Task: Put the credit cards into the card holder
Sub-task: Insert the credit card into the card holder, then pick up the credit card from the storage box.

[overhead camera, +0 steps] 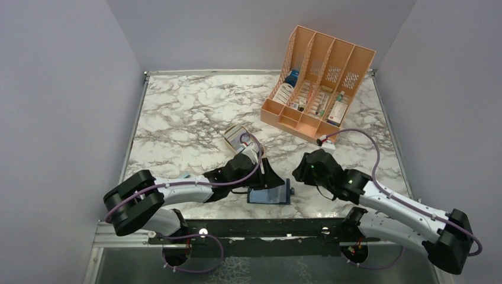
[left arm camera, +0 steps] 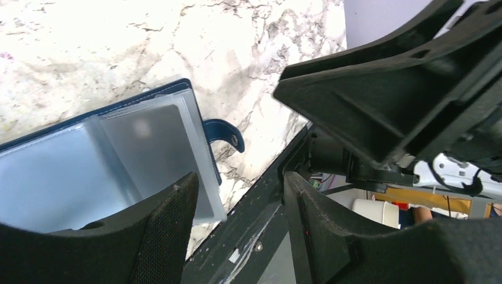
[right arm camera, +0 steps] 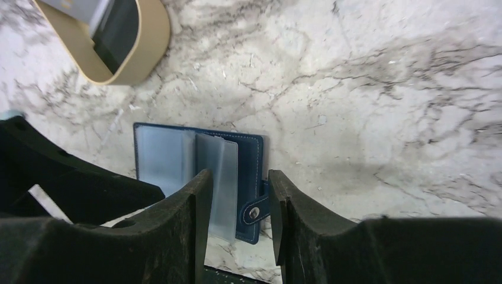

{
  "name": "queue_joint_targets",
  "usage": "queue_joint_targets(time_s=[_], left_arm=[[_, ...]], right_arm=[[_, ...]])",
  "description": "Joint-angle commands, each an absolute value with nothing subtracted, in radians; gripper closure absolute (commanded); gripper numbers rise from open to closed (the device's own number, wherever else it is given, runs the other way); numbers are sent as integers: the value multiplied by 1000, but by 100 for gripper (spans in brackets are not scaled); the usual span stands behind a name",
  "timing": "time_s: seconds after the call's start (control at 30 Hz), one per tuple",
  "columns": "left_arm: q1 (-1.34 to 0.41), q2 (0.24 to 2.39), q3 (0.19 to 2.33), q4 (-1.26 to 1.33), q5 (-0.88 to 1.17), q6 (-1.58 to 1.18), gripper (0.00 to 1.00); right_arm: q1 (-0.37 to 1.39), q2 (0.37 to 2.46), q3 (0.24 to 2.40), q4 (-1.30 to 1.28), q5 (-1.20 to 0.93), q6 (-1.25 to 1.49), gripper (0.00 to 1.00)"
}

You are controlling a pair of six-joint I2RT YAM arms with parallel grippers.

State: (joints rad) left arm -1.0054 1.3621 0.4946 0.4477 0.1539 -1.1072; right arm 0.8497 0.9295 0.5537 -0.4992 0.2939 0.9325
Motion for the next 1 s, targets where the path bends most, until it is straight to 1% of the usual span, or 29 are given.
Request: queue_joint_targets(time_s=[0.0, 0.1, 0.23, 0.33, 0.47, 0.6, 0.7, 0.8, 0.97], left_arm=[[-1018, 1374, 533, 488, 175, -1075, 43], [-1017, 1375, 531, 487, 163, -1049, 43], [-1013, 1359, 529, 432, 112, -998, 44], [-986, 1316, 565, 274, 26, -954, 45], [-918, 1259, 639, 19, -76, -832, 45], [-810, 1223, 712, -118, -110, -678, 45], [-735, 1252, 796, -215, -119, -549, 45], [-684, 1328, 912, -321, -146, -416, 44], [-648, 1466, 1083, -386, -175, -214, 42]], right_arm=[[851, 816, 594, -619, 418, 966, 60], [851, 786, 601, -612, 404, 965, 60], [851, 783, 614, -535, 343, 895, 60], [851, 803, 639, -484, 308, 837, 60], [851, 856, 679, -445, 282, 831, 61], [851, 915, 709, -406, 220, 815, 61], [851, 939, 716, -385, 189, 808, 61], [851, 943, 710, -358, 166, 795, 61], [851, 933, 699, -333, 143, 784, 61]])
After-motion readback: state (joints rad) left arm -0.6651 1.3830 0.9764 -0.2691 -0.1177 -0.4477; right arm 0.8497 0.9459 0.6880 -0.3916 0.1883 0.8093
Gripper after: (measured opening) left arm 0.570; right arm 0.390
